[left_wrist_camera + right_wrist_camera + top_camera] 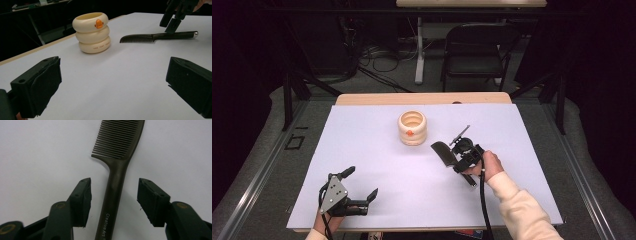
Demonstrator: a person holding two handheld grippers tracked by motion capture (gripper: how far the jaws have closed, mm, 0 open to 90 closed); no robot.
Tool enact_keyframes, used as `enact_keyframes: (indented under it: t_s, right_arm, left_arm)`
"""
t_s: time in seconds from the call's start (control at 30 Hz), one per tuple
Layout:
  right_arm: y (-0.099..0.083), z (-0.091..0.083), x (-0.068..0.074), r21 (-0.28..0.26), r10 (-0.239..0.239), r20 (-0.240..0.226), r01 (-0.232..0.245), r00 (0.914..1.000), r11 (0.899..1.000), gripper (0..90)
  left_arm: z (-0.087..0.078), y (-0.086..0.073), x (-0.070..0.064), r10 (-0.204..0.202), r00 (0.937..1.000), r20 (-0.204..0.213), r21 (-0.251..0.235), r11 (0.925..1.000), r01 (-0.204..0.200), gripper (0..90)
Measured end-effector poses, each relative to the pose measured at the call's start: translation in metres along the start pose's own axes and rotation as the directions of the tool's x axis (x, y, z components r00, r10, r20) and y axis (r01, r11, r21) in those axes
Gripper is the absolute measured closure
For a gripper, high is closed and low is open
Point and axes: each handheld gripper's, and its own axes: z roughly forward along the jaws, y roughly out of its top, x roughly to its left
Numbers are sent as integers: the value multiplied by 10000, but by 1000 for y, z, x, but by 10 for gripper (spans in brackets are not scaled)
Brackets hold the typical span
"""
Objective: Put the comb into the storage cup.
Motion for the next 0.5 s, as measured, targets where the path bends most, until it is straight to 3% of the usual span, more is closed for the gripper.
enact_keyframes:
  t_s: [0.03,0.2,0.5]
  right_arm:
    - [2,1,-1,149,-266,111,265,9996,9995,476]
    - [6,8,4,568,-498,373,476,9981,9972,544]
    - [11,18,5,920,-420,692,356,9967,9951,599]
  left_arm:
    - [0,0,0,-1,10000,9,-12,10000,1,1]
    - [-1,1,-1,29,10000,38,-44,10000,-29,1]
    - [-1,0,-1,13,10000,67,-9,10000,-12,1]
